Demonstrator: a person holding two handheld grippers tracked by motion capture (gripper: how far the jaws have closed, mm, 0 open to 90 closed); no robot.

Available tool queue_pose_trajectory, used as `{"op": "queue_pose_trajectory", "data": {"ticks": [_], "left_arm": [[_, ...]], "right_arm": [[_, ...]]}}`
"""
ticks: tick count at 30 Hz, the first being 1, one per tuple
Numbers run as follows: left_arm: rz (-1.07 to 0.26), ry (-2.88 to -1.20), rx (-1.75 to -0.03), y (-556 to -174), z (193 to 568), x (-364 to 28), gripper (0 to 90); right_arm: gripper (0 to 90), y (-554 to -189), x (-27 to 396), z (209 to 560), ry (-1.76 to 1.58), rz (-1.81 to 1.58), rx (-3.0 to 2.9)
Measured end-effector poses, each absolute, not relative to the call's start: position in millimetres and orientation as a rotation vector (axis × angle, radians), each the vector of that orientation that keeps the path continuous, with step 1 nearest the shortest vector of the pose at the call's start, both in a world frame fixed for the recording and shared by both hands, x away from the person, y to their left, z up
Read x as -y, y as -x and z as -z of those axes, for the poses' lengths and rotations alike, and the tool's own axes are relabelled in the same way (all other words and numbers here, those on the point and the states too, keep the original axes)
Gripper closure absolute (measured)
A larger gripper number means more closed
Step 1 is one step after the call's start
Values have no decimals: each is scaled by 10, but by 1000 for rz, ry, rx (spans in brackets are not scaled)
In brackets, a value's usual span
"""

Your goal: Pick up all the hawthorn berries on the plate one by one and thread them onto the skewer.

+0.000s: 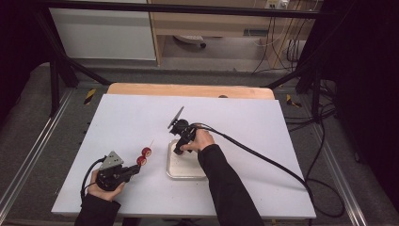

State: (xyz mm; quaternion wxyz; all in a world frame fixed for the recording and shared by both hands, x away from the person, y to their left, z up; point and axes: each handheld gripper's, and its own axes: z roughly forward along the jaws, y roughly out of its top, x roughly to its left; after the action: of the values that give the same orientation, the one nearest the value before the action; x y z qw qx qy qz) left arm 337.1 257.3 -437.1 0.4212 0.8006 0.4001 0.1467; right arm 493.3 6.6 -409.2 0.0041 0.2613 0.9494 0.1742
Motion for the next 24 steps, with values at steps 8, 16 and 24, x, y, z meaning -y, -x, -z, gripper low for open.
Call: {"op": "queue_pose_trajectory", "data": {"ticks": [8,16,24], "left_arm": [[-368,-2013,-996,-3368,4373,-2562,880],[-368,-2014,-995,-3368,4372,-2561,880],[-370,-2014,-993,-3367,4371,-2560,880]], "right_arm": [[514,-4950,-127,4121,-795,-518,-3010],[596,-4970,-136,4138,-805,-516,-3025],[616,-4972,-137,4135,-829,-503,-3028]]}}
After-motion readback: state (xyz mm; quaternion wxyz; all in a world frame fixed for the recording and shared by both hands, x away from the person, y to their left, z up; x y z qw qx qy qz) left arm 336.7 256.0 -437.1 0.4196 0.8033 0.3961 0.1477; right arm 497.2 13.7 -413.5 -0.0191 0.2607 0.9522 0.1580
